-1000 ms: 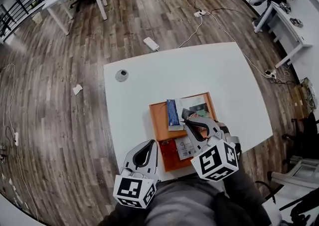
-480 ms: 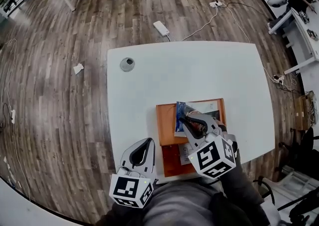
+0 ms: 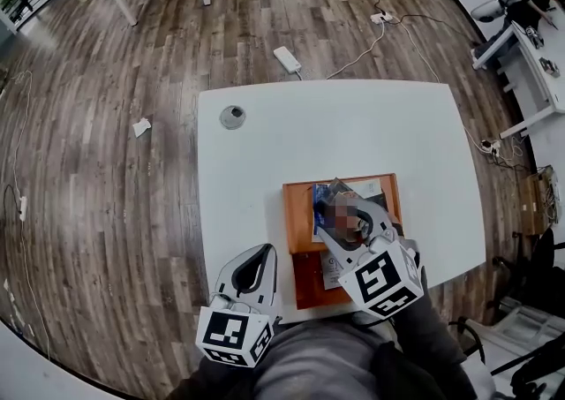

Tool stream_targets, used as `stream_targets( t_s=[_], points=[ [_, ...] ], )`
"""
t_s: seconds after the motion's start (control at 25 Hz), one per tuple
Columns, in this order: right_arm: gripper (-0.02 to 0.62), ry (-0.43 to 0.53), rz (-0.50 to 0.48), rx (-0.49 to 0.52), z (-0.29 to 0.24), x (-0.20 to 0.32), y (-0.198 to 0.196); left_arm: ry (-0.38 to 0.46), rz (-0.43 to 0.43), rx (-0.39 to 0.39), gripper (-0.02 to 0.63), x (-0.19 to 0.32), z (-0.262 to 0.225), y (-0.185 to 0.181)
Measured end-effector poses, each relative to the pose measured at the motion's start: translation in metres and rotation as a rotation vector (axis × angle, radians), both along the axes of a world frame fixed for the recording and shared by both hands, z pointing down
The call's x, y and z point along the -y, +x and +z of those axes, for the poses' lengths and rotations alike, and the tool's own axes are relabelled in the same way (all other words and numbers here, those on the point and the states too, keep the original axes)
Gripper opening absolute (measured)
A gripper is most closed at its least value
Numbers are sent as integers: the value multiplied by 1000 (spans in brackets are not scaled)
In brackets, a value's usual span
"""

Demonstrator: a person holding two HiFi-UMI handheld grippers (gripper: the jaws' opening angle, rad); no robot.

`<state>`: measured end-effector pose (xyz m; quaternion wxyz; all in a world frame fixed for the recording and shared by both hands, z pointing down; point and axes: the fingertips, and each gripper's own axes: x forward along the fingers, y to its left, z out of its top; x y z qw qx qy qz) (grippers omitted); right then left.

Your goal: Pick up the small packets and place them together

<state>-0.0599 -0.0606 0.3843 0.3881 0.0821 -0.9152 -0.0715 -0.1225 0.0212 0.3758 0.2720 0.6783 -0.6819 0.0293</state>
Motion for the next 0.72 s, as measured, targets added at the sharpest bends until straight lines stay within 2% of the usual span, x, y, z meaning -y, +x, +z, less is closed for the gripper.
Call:
stream_targets(
  t_s=[0.44,0.72],
  points=[
    [170,97,106,1,-25,-18,38,69,94,23,0,-17,-20,25],
    [170,58,163,-13,-10,-42,66,50,172,27,0,-27,-16,49]
  ],
)
